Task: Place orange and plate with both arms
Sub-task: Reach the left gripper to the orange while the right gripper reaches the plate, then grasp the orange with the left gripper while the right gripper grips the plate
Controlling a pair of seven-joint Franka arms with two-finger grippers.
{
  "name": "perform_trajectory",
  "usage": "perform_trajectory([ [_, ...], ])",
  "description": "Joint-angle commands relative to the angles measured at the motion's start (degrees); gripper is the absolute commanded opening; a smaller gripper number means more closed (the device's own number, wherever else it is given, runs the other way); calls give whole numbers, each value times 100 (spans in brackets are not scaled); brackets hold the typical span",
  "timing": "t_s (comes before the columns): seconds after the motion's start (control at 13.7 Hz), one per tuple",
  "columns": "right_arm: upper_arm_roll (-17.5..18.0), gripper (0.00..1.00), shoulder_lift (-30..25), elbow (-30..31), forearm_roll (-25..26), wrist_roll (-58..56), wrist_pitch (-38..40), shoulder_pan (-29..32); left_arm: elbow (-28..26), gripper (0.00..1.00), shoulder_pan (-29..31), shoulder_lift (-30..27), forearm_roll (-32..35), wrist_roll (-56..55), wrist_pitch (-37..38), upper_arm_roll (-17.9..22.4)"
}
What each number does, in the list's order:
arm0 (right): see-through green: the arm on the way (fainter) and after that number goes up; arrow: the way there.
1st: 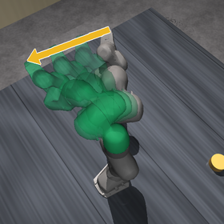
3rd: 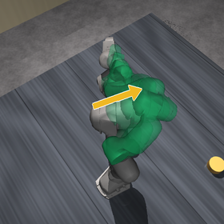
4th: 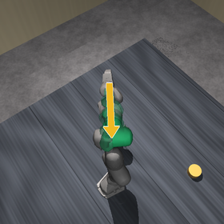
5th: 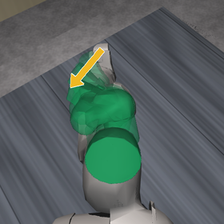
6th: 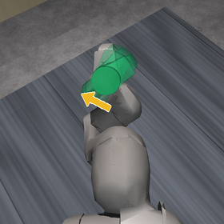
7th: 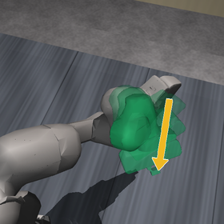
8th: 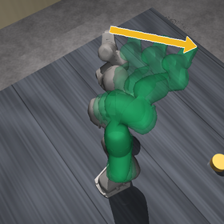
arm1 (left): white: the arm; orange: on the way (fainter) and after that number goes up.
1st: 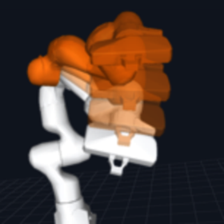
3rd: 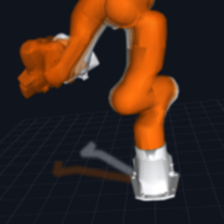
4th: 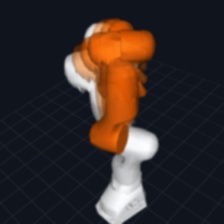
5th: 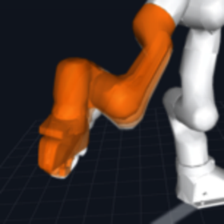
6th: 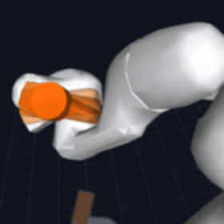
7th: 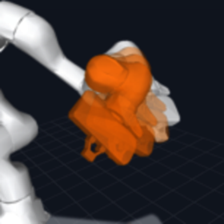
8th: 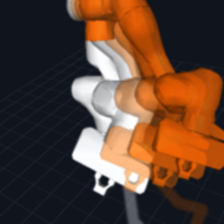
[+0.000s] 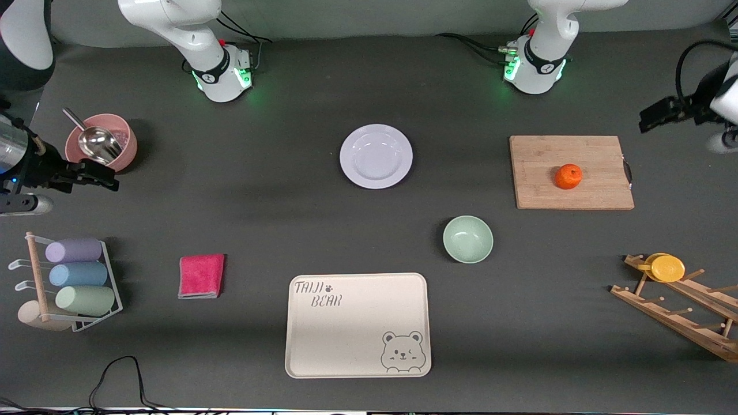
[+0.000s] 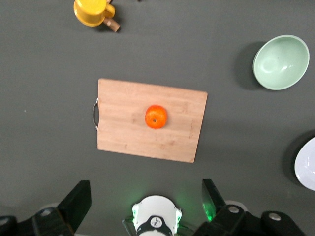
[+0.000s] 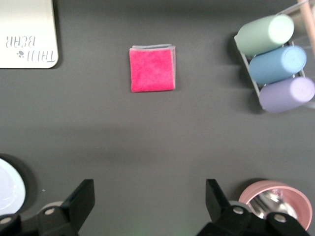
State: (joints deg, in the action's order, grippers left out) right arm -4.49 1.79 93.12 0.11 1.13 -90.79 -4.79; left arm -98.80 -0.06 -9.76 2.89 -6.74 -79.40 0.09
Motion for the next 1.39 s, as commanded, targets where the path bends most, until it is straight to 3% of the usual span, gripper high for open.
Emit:
perform_trajectory([
  [0.0, -8, 100, -801, 785, -55, 736, -70, -345, -649, 100, 50, -501, 10, 59, -137, -26],
  [0.37, 0, 100, -1628, 1471, -90, 1994, -175, -1339, -903, 100, 59, -510, 1, 59, -172, -17],
  [0.51, 1, 100, -1857, 1708, -90, 2259, -271, -1629, -1245, 100, 67, -518, 1, 59, -416, -17],
  [0.88, -17, 100, -2043, 1982, -371, 2129, -325, -1692, -2983, 100, 190, -545, 1, 155, -2321, 18],
  [1.02, -52, 100, -2078, 2227, -870, 1560, -342, -1604, -3722, 100, 426, -501, 1, 453, -3340, 26],
  [1.32, -96, 100, -2332, 3315, -1916, 926, -981, -1437, -4156, 100, 604, 78, 1, 578, -4415, 26],
])
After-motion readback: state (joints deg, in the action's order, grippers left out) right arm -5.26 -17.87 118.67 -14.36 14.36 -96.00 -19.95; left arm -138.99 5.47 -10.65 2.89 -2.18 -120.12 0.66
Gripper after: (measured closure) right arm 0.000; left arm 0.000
